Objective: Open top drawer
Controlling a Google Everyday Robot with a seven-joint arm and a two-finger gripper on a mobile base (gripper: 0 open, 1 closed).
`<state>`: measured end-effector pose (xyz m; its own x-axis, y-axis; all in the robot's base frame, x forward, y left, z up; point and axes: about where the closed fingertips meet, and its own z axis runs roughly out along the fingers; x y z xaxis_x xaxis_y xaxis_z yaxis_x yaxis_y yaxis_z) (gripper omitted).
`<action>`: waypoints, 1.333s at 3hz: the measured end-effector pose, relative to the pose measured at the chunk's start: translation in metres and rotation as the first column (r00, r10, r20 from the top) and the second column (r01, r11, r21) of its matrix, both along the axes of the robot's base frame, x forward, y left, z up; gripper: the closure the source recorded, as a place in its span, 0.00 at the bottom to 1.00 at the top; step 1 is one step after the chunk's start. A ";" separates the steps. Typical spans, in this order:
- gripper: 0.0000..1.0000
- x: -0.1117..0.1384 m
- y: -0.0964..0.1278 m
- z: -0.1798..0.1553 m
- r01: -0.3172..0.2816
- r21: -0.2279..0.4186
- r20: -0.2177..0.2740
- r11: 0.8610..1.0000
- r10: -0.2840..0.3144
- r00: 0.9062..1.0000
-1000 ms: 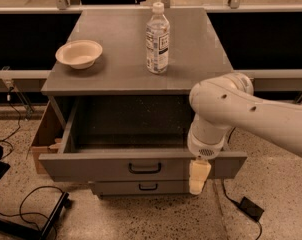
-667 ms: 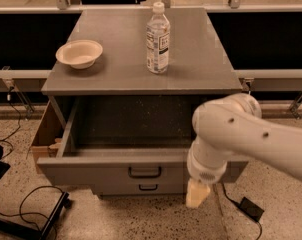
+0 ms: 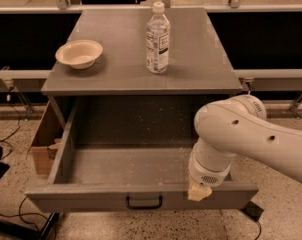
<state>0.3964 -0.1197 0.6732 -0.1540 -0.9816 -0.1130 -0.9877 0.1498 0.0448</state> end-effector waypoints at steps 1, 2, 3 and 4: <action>1.00 0.000 0.000 0.003 0.000 0.000 0.000 1.000 0.000 1.000; 1.00 -0.001 0.000 0.003 0.001 0.000 0.000 1.000 -0.001 1.000; 1.00 -0.004 -0.001 0.004 0.006 -0.002 0.000 1.000 -0.006 1.000; 1.00 -0.042 -0.007 0.011 0.062 -0.027 0.010 0.998 -0.062 0.998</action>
Offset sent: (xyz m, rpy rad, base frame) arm -0.2890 -0.0676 0.0363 -0.1508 0.0511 -0.3961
